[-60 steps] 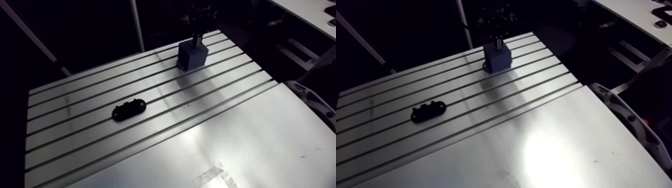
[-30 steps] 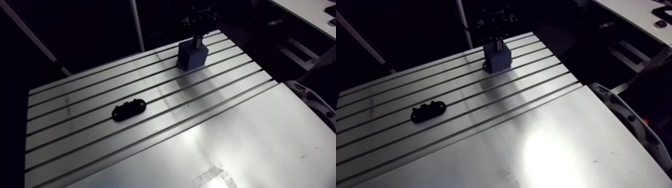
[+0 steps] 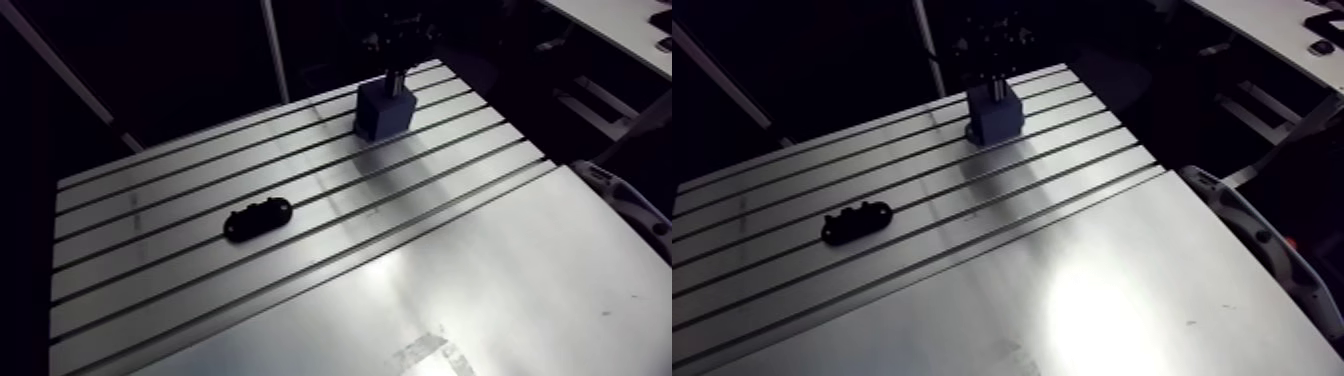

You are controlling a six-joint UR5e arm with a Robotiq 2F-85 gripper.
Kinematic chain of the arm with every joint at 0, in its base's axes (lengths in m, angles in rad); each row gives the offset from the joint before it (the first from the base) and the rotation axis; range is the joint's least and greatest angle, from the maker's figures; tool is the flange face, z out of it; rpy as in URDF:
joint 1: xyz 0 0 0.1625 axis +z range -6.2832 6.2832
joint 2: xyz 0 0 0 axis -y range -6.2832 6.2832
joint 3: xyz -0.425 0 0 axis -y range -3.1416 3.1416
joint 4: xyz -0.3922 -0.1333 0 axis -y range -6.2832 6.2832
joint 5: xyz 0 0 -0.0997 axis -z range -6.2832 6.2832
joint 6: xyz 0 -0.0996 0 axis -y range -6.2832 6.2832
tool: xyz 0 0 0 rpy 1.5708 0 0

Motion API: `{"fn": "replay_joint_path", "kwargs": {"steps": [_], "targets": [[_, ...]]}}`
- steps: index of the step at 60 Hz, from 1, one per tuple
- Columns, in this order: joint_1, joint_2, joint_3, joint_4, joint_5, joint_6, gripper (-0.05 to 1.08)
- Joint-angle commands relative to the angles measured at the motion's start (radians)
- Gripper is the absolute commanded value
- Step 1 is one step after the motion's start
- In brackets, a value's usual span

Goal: Pick up the M10 bolt and insert it into the hex recess until seated.

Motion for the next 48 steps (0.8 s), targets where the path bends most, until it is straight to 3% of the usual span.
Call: {"fn": "replay_joint_path", "kwargs": {"steps": [1,48], "targets": [[0.000,0.006,-0.001,0.000,0.000,-0.001,1.08],[0.000,-0.012,-0.019,0.015,-0.002,-0.014,1.08]]}}
